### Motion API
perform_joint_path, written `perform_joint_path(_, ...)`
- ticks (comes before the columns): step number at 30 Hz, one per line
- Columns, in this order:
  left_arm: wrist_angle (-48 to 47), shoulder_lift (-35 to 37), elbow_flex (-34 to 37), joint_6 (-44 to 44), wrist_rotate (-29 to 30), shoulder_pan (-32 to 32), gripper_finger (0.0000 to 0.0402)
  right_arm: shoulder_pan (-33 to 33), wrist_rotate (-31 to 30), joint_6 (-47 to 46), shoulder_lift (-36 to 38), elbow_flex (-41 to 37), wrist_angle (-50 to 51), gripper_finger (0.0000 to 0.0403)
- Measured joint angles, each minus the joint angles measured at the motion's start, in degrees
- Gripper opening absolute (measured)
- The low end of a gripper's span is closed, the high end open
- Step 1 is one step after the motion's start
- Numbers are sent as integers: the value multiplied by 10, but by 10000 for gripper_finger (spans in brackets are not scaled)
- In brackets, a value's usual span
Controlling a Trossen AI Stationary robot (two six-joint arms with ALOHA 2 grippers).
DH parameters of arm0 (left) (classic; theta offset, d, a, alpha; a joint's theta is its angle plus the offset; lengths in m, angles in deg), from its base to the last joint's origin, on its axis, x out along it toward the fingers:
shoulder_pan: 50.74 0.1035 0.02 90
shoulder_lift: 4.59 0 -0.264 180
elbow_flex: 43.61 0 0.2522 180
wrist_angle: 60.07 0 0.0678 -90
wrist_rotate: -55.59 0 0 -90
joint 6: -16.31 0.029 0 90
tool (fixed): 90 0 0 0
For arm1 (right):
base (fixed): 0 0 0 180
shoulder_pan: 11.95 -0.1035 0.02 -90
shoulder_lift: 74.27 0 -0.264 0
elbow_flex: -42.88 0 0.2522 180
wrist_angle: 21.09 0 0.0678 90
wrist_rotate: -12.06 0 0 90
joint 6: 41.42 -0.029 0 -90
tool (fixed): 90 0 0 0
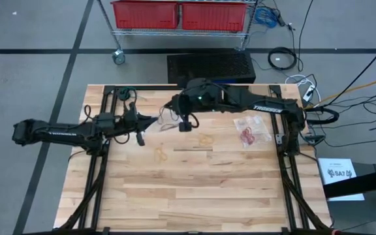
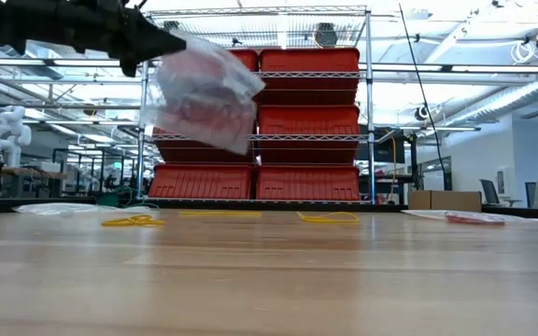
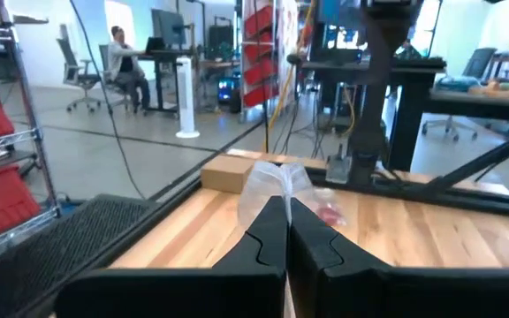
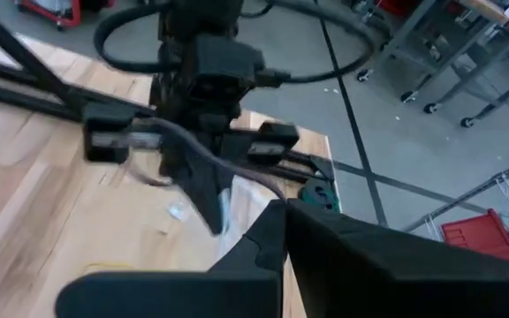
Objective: Sort rubber bands
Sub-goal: Put the purple rubber band into the zip bag
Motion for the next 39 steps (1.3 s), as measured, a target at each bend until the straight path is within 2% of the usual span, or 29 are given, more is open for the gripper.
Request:
perform_joint_path(14,17,-6,0,2,0,0,0,11,-2,-14,-59,-1,7,0)
perform_joint_path(22,19,-2,0,14,0,0,0,23,-2,-47,-63,-1,90,0)
perform_joint_path(26,18,2,1,16,0,0,0,30,4,-54,-69,-17,101,0)
perform_joint_path(32,18,2,1,6,-3,0,0,43,101,-62,-69,-45,86,0)
perform_joint_path(36,18,2,1,-1,-16,0,0,45,136,-65,-69,-48,72,0)
perform_joint_path(39,19,0,1,-12,-26,0,0,45,137,-66,-69,-48,52,0)
